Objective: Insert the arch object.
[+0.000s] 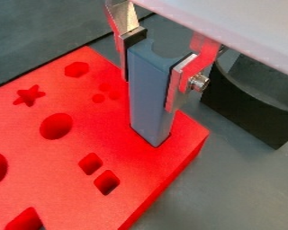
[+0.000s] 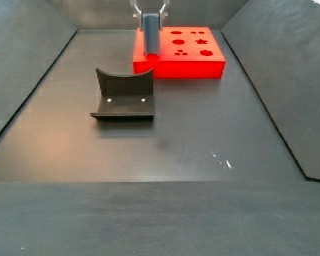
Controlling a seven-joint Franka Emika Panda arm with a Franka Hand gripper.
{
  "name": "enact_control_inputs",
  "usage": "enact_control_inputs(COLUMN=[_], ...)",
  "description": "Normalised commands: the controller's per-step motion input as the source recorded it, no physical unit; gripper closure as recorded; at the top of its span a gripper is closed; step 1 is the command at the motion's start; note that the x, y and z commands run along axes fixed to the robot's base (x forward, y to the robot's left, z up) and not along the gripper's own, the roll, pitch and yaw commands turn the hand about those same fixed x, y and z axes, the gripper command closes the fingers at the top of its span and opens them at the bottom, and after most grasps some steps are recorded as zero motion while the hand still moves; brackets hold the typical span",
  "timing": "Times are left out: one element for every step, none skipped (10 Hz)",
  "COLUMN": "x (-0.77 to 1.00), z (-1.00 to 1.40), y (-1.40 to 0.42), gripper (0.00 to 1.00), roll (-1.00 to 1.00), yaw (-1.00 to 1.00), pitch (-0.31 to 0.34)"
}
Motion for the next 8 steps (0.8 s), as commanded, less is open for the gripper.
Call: enact_control_inputs(x=[0.00,0.17,0.30,0.30,0.29,0.00,-0.22,-0.33], z=[-0.27,-0.49,-0.53,-0.51,-0.46,-0.39,-0.37,-0.34], y=[0.01,-0.03,-0.09,-0.05,0.00,0.00,0.04,0.05], gripper=[1.00,1.00,1.00,1.00,1.00,1.00,1.00,1.00], roll=[-0.02,-0.05,-0.02,-0.01,0.00,0.00,0.00,0.03], yaw=[0.00,-0.05,-0.09,-0.11,-0.14,-0.07,-0.06,-0.09], pitch=[-0.066,-0.100,-0.097,-0.086,-0.069,-0.060,-0.029,-0.009])
